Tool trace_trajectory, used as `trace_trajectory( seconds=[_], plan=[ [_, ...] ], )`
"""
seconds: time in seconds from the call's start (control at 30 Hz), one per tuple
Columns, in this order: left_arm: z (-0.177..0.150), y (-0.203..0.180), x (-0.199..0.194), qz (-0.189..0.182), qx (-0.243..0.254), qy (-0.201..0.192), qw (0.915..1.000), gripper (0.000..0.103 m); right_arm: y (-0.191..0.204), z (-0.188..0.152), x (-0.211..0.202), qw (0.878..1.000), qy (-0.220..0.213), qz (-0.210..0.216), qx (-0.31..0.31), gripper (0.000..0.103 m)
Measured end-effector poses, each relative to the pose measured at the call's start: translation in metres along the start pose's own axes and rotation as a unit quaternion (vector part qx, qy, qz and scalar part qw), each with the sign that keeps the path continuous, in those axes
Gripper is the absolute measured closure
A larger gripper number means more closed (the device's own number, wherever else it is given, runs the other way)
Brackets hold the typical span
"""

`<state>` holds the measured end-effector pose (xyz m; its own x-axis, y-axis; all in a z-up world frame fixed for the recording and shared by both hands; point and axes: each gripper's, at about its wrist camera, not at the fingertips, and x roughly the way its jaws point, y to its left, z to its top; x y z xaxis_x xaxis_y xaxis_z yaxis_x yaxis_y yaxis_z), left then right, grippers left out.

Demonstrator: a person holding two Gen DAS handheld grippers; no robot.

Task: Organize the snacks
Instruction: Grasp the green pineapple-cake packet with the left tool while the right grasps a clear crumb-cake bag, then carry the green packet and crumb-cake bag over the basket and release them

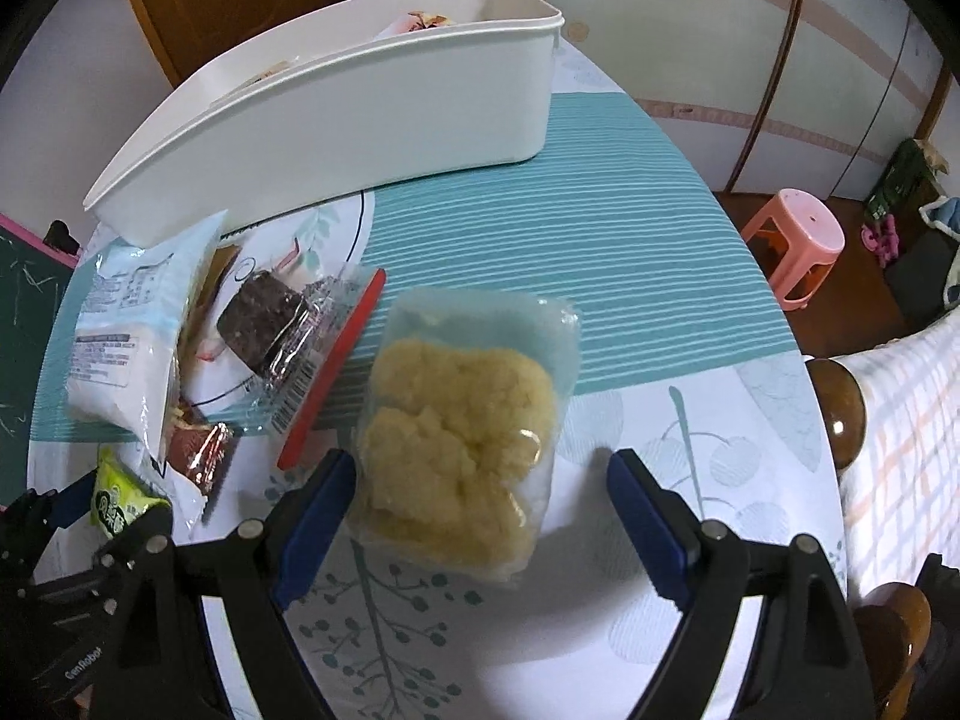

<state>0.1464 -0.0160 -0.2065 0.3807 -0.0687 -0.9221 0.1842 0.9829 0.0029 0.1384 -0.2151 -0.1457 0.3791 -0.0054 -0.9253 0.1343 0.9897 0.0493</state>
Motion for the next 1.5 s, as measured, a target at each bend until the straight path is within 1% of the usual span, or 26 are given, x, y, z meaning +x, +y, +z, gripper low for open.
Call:
trace_trajectory(
  seconds=[0.07, 0.3, 0.37, 0.4, 0.43, 0.47, 0.5, 0.53, 0.6, 0.7, 0.8, 1.0, 1.1, 1.27, 1.5],
  plan=[
    [0.0, 0.0, -0.001, 0.001, -0.003, -0.001, 1.0, 0.043, 0.002, -0.001, 0.0, 1.0, -0.002, -0.002, -0.009, 0.016],
    [-0.004, 0.005, -0.003, -0.001, -0.011, 0.0, 0.9999, 0.044, 0.002, -0.005, 0.001, 1.0, -0.014, -0.005, -0.009, 0.016],
    [-0.004, 0.006, -0.005, -0.001, -0.013, 0.001, 0.9999, 0.047, 0.002, -0.006, 0.001, 1.0, -0.016, -0.004, -0.009, 0.017],
    [-0.005, 0.006, -0.005, -0.001, -0.014, 0.001, 0.9999, 0.047, 0.003, -0.007, 0.0, 1.0, -0.016, -0.008, -0.013, 0.02],
    [-0.005, 0.007, -0.006, -0.001, -0.015, 0.002, 0.9999, 0.048, 0.004, -0.007, -0.002, 1.0, -0.021, -0.013, -0.016, 0.037],
    [-0.006, 0.009, -0.006, -0.002, -0.017, 0.003, 0.9998, 0.049, 0.005, -0.009, -0.004, 0.999, -0.026, -0.017, -0.021, 0.049],
    [-0.007, 0.011, -0.006, -0.003, -0.018, 0.004, 0.9998, 0.049, 0.006, -0.008, -0.005, 0.999, -0.023, -0.015, -0.021, 0.054],
    [-0.008, 0.011, -0.008, -0.004, -0.021, 0.003, 0.9998, 0.049, 0.005, -0.009, -0.007, 1.0, -0.024, -0.009, -0.016, 0.057],
    [-0.009, 0.012, -0.011, -0.004, -0.022, -0.001, 0.9997, 0.05, 0.004, -0.009, -0.011, 1.0, -0.023, 0.003, -0.011, 0.059],
    [-0.011, 0.013, -0.022, -0.006, -0.021, -0.012, 0.9997, 0.05, 0.005, -0.014, -0.019, 1.0, -0.023, 0.014, -0.01, 0.06],
    [-0.013, 0.013, -0.036, -0.007, -0.017, -0.023, 0.9996, 0.05, 0.01, -0.02, -0.034, 0.999, -0.035, 0.022, -0.018, 0.06],
    [0.002, 0.007, -0.084, 0.0, 0.003, -0.064, 0.9979, 0.05, 0.023, -0.018, -0.082, 0.995, -0.083, 0.047, -0.035, 0.06],
    [0.016, 0.003, -0.108, -0.005, 0.005, -0.083, 0.9965, 0.05, 0.027, -0.011, -0.107, 0.991, -0.113, 0.055, -0.043, 0.06],
    [0.042, 0.001, -0.148, 0.0, 0.018, -0.124, 0.9921, 0.05, 0.03, 0.012, -0.151, 0.983, -0.163, 0.072, -0.047, 0.06],
    [0.095, -0.001, -0.197, 0.009, 0.033, -0.177, 0.9835, 0.05, 0.026, 0.053, -0.192, 0.972, -0.215, 0.077, -0.058, 0.06]
  ],
)
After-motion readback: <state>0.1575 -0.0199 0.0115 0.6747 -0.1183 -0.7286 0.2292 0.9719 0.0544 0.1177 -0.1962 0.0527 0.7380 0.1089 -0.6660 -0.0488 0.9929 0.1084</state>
